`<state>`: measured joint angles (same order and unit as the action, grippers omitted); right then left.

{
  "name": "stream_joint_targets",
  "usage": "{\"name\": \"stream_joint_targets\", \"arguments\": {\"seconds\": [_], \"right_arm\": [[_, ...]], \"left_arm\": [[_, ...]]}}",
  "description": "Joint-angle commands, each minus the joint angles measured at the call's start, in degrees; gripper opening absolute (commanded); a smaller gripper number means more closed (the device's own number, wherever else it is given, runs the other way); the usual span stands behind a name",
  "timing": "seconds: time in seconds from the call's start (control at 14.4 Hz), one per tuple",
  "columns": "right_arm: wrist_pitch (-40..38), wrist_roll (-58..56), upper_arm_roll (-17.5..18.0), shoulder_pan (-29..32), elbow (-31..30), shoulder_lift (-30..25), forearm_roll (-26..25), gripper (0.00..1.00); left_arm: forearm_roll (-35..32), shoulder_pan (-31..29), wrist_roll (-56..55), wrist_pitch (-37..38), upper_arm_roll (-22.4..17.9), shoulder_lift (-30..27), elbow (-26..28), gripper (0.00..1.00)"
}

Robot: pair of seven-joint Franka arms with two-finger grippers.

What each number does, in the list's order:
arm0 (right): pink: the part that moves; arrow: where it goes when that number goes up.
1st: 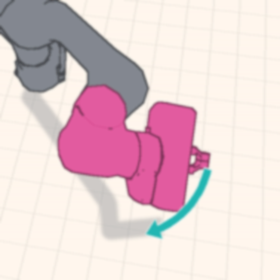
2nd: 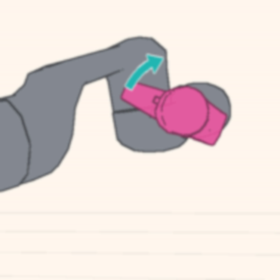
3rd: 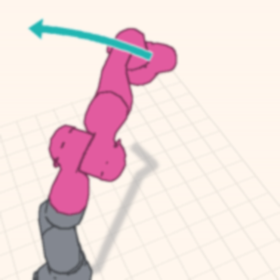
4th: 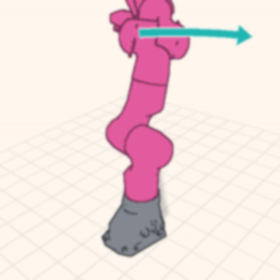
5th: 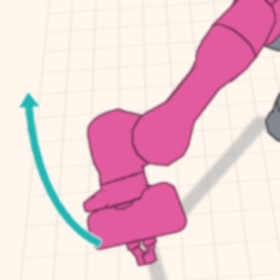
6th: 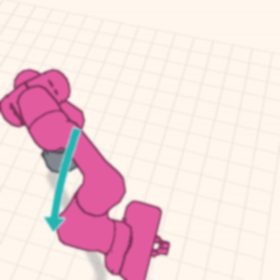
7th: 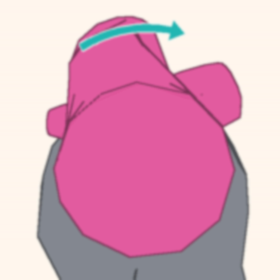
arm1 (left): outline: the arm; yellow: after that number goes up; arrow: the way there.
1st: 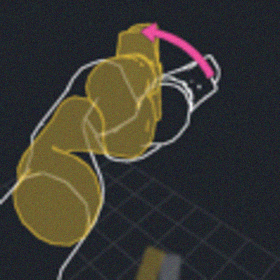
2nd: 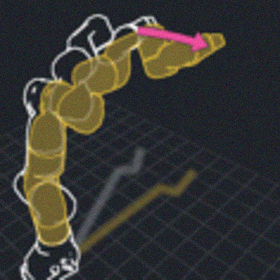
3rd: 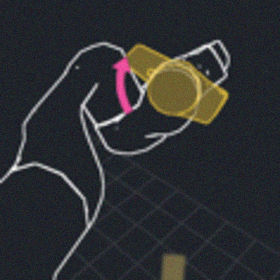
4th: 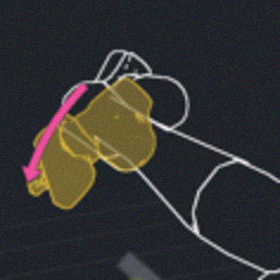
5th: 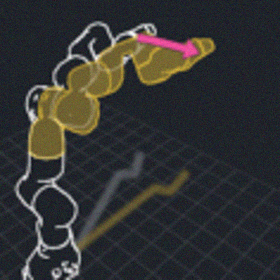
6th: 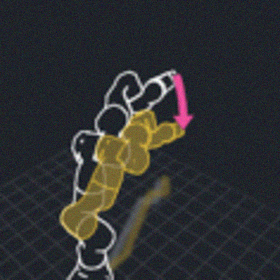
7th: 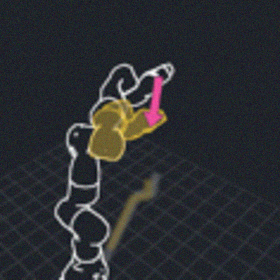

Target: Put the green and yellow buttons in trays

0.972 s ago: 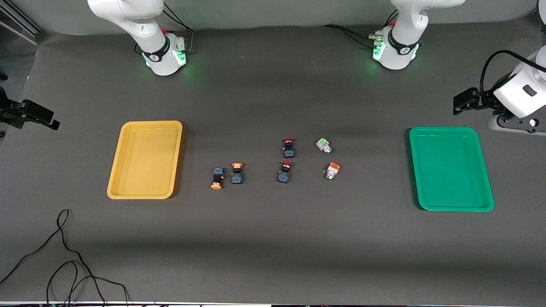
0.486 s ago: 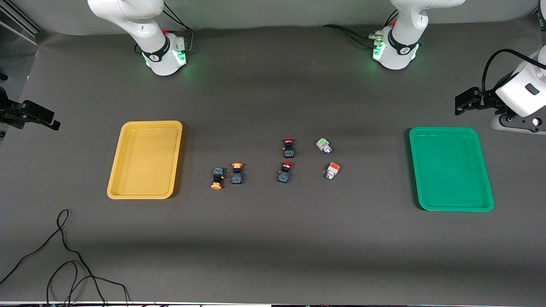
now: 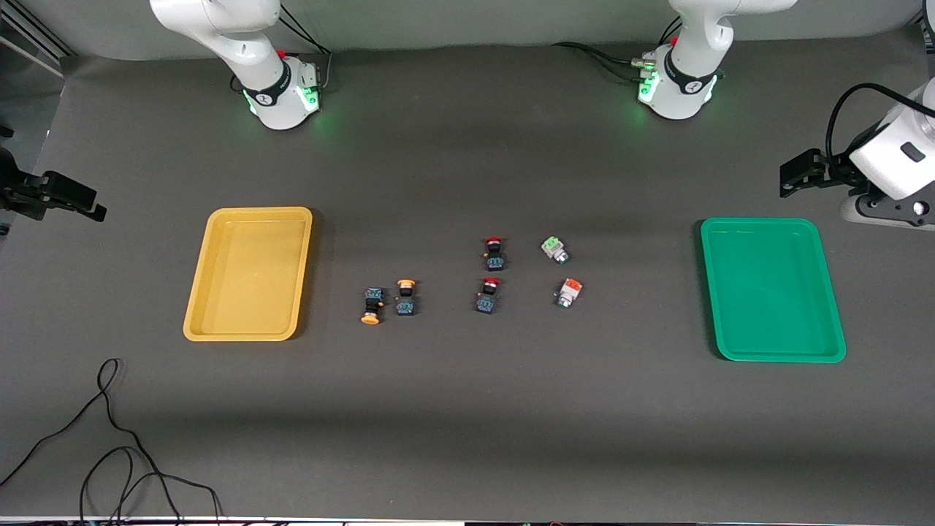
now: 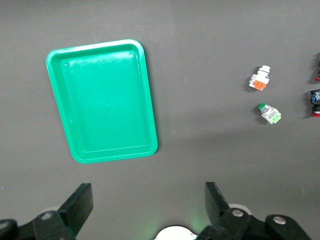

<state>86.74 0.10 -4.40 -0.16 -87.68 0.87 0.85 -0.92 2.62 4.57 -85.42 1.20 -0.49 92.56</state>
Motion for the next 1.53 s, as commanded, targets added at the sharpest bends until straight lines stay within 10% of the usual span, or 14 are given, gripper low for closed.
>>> {"name": "stream_joint_targets", "arguments": {"seconds": [0.0,0.76,1.46], "right_arm": [[-0.78,-0.45,-0.44,-1.16,0.76,0.54,1.17,1.0],[0.97,16.34,-0.35,-13.19,-2.39,0.71,1.52,1.0],[36.55,25.73,-0.44,-24.61,-30.53,3.24,0.99,1.0]], "left_arm": [[-0.66,0.81,0.7,-0.18,-0.59,0.22,-0.72,1.0],[-0.66,0.89,0.7,-0.45,-0.5,0.31,-0.72,1.0],[0.48,8.09,-17.1,-1.76,1.17,-0.04,5.69,1.0]]}}
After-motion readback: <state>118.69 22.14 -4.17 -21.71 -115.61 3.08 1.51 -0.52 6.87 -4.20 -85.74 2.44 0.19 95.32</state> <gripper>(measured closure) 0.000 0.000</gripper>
